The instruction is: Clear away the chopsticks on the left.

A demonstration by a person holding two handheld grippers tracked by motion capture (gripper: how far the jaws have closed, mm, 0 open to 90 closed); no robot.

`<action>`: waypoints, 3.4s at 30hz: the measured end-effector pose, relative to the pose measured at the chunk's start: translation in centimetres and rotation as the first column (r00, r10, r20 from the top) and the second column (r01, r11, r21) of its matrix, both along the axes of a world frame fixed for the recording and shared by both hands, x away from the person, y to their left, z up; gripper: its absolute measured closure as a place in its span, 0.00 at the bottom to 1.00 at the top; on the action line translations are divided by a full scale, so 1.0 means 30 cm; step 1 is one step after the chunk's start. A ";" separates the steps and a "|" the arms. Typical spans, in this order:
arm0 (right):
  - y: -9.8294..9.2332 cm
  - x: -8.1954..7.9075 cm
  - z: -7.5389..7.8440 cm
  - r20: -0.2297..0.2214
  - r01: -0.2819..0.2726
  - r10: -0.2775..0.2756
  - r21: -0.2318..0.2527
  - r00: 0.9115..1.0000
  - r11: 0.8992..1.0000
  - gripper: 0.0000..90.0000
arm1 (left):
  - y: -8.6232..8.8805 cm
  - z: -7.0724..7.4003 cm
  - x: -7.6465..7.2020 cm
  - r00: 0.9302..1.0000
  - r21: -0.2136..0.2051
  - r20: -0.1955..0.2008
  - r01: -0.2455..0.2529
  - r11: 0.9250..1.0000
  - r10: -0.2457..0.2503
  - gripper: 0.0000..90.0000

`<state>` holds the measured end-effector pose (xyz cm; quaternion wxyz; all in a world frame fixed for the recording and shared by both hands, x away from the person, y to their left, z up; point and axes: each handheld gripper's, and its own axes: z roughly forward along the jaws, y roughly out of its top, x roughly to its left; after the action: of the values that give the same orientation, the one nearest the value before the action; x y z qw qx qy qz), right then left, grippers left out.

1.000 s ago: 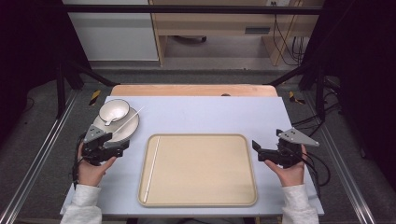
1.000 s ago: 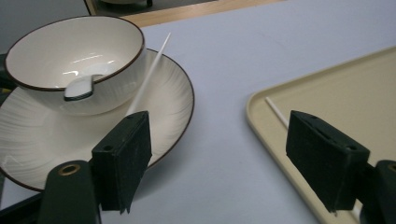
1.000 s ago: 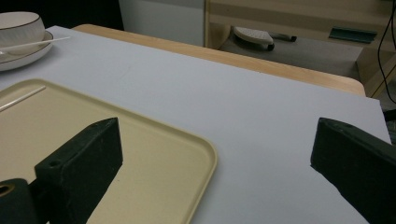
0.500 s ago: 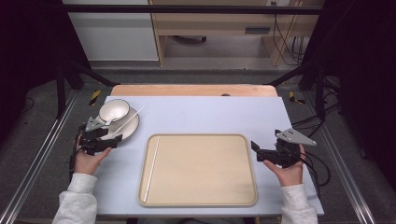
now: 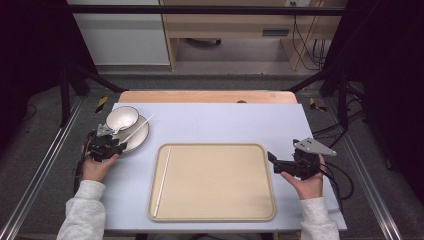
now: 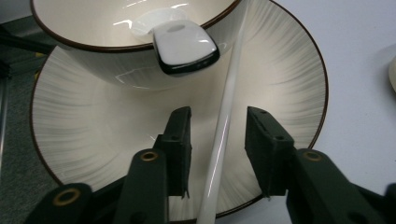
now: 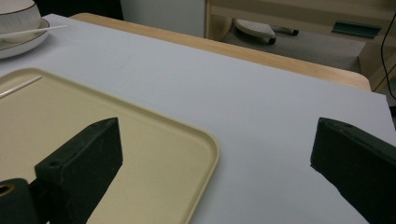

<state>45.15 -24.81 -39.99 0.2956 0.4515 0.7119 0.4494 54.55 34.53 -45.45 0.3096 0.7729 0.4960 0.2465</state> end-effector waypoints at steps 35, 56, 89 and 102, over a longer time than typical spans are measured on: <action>0.001 0.000 -0.002 -0.003 0.001 -0.001 0.001 1.000 1.000 0.03 | -0.076 0.049 -0.066 1.000 -0.057 0.028 -0.005 0.998 0.006 0.94; -0.008 -0.009 0.006 0.009 0.001 -0.001 0.008 1.000 1.000 0.03 | -0.174 0.101 -0.218 0.990 -0.081 0.126 -0.048 0.996 0.058 0.94; -0.022 -0.025 0.028 0.030 0.002 -0.003 0.046 1.000 0.999 0.03 | -0.420 0.159 -0.418 0.967 -0.147 0.210 -0.113 0.983 0.142 0.94; -0.018 -0.024 0.026 0.025 -0.012 0.011 0.044 1.000 0.999 0.03 | -0.479 0.084 -0.509 0.952 -0.244 0.207 -0.172 0.954 0.224 0.94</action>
<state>44.42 -25.35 -39.22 0.2918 0.4484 0.7007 0.4721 39.28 20.15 -42.93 0.4237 0.6451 0.5564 0.3080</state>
